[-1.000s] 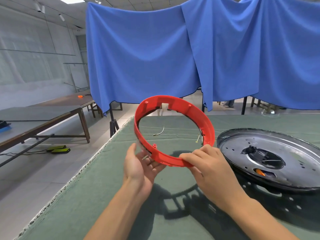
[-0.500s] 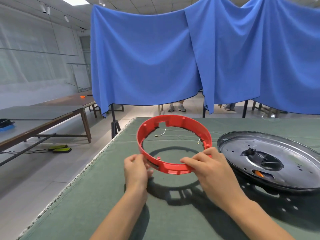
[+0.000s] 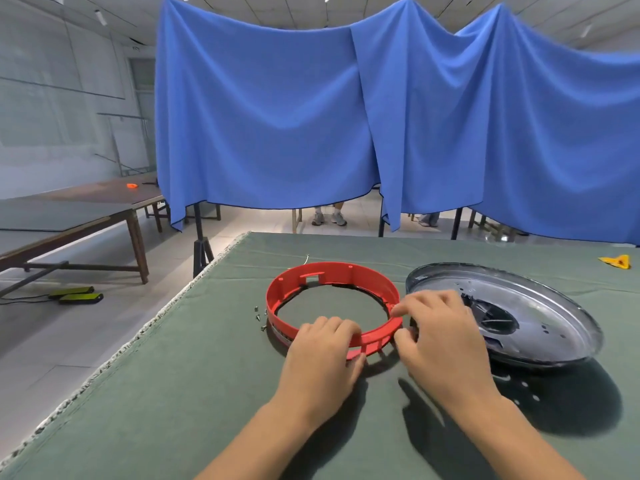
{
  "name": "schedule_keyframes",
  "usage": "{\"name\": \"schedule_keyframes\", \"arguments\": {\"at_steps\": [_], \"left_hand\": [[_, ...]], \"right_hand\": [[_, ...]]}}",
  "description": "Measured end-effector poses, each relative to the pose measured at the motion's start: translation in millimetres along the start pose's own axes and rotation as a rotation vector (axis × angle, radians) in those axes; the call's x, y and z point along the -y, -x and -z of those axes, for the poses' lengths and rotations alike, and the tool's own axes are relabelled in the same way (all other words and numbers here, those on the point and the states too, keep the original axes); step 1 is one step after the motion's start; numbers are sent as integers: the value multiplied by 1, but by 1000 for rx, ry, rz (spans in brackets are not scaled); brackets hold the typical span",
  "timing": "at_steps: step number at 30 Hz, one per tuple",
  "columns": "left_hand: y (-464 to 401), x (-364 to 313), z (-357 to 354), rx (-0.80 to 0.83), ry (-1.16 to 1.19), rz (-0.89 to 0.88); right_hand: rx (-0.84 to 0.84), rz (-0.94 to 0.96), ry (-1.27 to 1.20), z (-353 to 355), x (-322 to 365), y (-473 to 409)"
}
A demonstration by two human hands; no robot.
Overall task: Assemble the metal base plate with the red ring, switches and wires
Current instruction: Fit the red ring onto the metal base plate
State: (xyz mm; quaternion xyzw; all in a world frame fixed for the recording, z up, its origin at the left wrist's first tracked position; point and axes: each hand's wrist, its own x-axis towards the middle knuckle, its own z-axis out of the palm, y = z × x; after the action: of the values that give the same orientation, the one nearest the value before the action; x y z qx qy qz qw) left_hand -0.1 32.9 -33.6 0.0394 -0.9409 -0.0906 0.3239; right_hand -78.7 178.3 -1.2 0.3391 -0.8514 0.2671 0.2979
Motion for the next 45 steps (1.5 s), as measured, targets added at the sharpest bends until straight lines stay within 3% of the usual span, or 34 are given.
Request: {"name": "schedule_keyframes", "arguments": {"at_steps": [2, 4, 6, 9, 13, 17, 21, 25, 30, 33, 38, 42, 45], "left_hand": [[0, 3, 1, 8, -2, 9], [-1, 4, 1, 7, 4, 9], [0, 5, 0, -4, 3, 5], [1, 6, -1, -24, 45, 8], [0, 6, 3, -16, 127, 34], [-1, 6, 6, -23, 197, 76], [-1, 6, 6, -53, 317, 158], [-5, 3, 11, -155, 574, 301], [-16, 12, 25, -352, 1069, 589], [-21, 25, 29, -401, 1262, 755], [-24, 44, 25, -506, 1207, 973], [-25, 44, 26, -559, 1212, 983], [-23, 45, 29, -594, 1156, 938]], "right_hand": [[-8, -128, 186, 11, -2, -1], [168, -283, 348, 18, -7, 0], [326, -395, 341, 22, -12, 3], [368, -436, 298, 21, -15, 4], [187, -327, 323, 16, -19, -2], [-50, -247, 155, 16, -24, -4], [-198, 27, 43, 13, -17, -1], [-248, 339, 40, -2, -3, -3], [-210, 572, 92, -23, 11, -15], [-211, 618, 53, -36, 16, -16], [-229, 644, -72, -48, 24, -16], [-202, 536, -170, -40, 16, -17], [-306, 389, -212, -31, 9, -19]]}}
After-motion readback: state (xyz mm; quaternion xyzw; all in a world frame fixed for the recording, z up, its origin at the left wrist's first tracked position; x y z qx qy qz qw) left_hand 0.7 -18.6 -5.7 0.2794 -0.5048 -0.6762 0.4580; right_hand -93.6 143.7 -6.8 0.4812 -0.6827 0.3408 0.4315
